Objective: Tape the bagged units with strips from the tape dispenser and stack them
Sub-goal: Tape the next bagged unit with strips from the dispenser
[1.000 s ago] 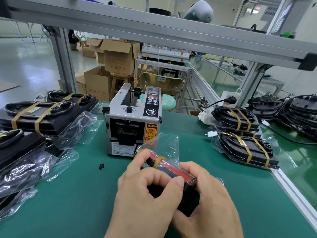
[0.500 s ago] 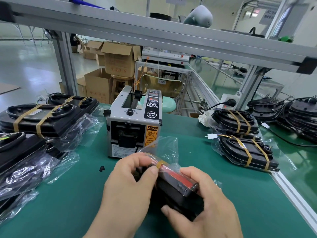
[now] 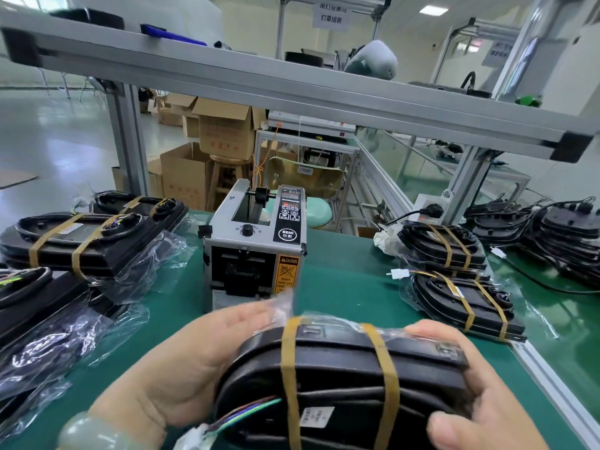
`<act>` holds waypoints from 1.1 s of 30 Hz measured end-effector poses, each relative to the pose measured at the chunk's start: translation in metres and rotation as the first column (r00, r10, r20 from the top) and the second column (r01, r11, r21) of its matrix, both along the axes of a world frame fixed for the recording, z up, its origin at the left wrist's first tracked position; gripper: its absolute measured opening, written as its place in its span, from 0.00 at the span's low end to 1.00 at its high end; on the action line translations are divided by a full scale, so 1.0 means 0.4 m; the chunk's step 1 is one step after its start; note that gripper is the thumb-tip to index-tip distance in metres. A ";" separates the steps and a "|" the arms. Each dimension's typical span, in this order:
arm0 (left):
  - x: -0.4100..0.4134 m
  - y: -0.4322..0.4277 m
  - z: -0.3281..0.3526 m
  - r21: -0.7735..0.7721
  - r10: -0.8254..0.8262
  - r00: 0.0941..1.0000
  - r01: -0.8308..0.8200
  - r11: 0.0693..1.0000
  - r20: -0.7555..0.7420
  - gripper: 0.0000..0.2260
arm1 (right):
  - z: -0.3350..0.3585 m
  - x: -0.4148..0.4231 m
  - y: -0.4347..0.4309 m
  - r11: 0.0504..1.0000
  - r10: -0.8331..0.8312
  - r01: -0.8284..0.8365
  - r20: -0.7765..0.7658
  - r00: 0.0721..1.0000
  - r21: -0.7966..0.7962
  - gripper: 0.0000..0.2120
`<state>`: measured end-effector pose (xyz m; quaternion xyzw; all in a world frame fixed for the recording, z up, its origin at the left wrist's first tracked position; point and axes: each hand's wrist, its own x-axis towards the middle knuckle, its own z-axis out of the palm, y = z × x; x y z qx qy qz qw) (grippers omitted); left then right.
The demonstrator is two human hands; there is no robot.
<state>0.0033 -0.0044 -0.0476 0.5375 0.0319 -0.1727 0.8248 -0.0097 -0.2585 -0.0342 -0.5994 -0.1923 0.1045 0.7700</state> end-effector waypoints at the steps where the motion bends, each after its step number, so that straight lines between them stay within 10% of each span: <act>1: 0.000 0.004 -0.008 0.034 0.059 0.994 -0.062 0.997 0.087 0.10 | 0.000 0.002 -0.006 1.000 -0.028 0.028 -0.022 0.999 0.013 0.37; 4: -0.021 0.063 -0.007 0.153 0.357 0.840 -0.449 0.880 0.409 0.09 | -0.003 0.015 -0.019 0.989 -0.107 0.110 -0.033 0.994 0.098 0.37; 7: -0.025 0.120 0.002 -0.058 0.534 0.715 -0.574 0.817 0.452 0.11 | -0.034 0.039 -0.005 0.944 -0.138 0.160 -0.097 0.986 0.290 0.33; 10: -0.029 0.121 -0.015 -0.082 0.498 0.800 -0.502 0.861 0.335 0.09 | -0.028 0.002 0.011 0.835 -0.172 0.291 -0.282 0.944 0.467 0.22; 16: -0.048 -0.039 0.008 -0.217 0.057 0.979 -0.014 0.976 0.194 0.21 | -0.030 -0.008 0.072 0.654 0.274 -0.049 -0.176 0.946 0.755 0.27; 21: -0.035 -0.043 0.023 -0.073 0.481 0.753 -0.506 0.860 0.449 0.07 | -0.049 0.002 0.065 0.703 0.293 -0.023 -0.260 0.920 0.711 0.29; 27: -0.059 -0.079 -0.001 0.002 0.273 0.824 -0.316 0.949 0.496 0.32 | -0.041 0.012 0.099 0.611 0.301 -0.110 -0.102 0.948 0.784 0.25; 30: -0.069 -0.056 0.008 0.028 0.437 0.777 -0.502 0.864 0.454 0.24 | -0.054 0.049 0.075 0.796 0.086 0.101 -0.277 0.957 0.597 0.22; 31: -0.071 -0.042 0.015 0.017 0.458 0.775 -0.516 0.857 0.435 0.22 | -0.065 0.074 0.069 0.787 0.236 -0.067 -0.199 0.951 0.613 0.21; 33: -0.075 -0.002 0.024 -0.035 0.517 0.758 -0.551 0.834 0.397 0.18 | -0.068 0.109 0.033 0.846 0.007 0.122 -0.240 0.971 0.520 0.35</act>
